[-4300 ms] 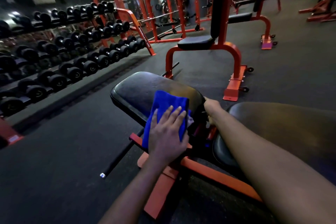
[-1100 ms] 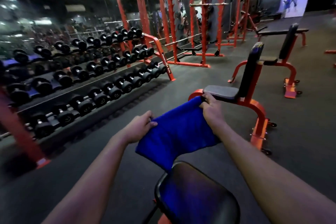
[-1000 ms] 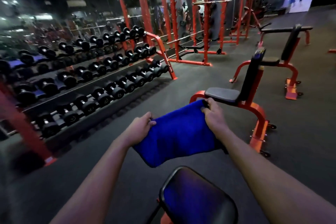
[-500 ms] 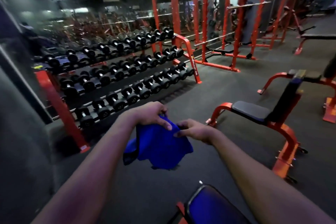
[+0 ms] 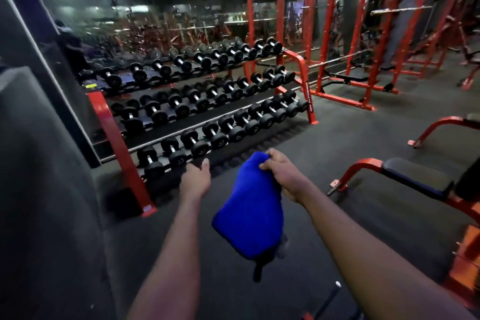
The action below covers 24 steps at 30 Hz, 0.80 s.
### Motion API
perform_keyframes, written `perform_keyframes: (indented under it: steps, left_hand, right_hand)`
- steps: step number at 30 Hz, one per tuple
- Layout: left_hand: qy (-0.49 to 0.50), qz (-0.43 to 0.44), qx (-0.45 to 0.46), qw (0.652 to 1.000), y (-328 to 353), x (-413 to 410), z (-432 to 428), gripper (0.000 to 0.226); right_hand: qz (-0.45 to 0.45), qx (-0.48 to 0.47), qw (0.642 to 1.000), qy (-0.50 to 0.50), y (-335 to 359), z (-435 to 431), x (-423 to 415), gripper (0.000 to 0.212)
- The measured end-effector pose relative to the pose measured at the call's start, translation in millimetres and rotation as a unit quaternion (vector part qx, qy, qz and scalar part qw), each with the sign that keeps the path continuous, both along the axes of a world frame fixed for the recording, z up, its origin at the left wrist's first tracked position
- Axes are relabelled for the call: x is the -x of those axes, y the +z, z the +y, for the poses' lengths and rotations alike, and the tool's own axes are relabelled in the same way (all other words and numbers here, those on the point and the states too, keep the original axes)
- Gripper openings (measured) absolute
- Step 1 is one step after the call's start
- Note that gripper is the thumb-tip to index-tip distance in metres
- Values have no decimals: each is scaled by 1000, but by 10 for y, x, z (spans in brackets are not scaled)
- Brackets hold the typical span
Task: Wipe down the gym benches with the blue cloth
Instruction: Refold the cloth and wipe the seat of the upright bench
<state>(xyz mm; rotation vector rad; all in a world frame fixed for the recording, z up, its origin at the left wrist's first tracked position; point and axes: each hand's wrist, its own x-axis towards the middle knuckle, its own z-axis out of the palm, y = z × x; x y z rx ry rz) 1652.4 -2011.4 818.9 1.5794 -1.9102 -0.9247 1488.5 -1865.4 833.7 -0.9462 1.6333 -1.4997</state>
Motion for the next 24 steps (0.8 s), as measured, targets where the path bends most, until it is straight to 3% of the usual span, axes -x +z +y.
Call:
perform_keyframes:
  steps: [3, 5, 7, 12, 17, 21, 24]
  left_hand:
    - [-38, -11, -182, 983, -266, -191, -234, 94]
    - [-98, 62, -335, 935, -380, -307, -412, 117]
    - [-159, 130, -382, 901, -491, -312, -646, 116]
    - [-167, 237, -268, 919, -498, -12, -1188, 70]
    - [-202, 314, -244, 895, -541, 561, -1843, 55]
    - [-240, 297, -188, 905, -496, 1098, -2462, 49]
    - [-285, 229, -122, 923, -339, 1543, -2966, 25]
  right_hand:
    - [-25, 26, 996, -86, 1, -491, -170, 26]
    - [-23, 49, 993, -109, 19, -760, -251, 32]
    - [-23, 75, 989, -122, 21, -1010, -278, 37]
    - [-22, 121, 980, -154, -51, -1551, -98, 35]
    - [-26, 104, 978, -178, -160, -2033, 398, 23]
    - [-57, 51, 983, -166, -242, -2336, 989, 36]
    - [10, -41, 986, -163, -356, -2600, 1549, 41]
